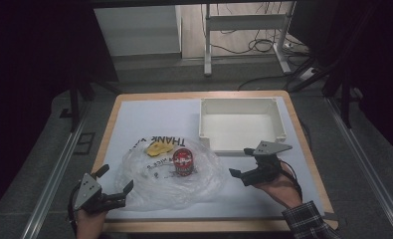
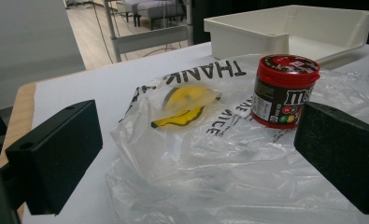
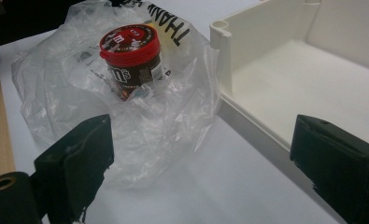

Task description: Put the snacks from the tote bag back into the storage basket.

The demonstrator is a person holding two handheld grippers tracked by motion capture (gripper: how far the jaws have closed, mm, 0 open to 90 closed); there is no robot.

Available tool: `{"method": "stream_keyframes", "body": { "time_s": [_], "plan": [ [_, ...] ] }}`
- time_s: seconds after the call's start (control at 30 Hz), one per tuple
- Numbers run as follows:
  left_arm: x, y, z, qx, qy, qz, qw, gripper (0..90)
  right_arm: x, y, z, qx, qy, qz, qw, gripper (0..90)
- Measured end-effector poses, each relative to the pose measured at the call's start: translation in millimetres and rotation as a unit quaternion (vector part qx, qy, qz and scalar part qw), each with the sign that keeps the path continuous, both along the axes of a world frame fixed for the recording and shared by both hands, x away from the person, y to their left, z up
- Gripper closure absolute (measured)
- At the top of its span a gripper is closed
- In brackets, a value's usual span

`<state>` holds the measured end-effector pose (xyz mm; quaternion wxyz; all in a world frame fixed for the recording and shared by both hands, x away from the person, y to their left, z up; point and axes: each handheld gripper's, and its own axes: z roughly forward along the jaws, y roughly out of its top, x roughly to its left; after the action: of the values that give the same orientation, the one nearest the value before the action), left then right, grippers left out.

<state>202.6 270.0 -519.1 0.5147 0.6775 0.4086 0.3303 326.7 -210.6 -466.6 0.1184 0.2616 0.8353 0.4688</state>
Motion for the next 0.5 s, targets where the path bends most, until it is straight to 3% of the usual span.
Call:
{"method": "stream_keyframes", "body": {
  "time_s": [0.5],
  "plan": [
    [-0.3, -0.2, 0.2, 0.001, -0.002, 0.0, 1.0, 0.9, 10.2, 28.6, -6.1, -0.04, 0.016, 0.029, 0.9987, 9.3]
  ]
}}
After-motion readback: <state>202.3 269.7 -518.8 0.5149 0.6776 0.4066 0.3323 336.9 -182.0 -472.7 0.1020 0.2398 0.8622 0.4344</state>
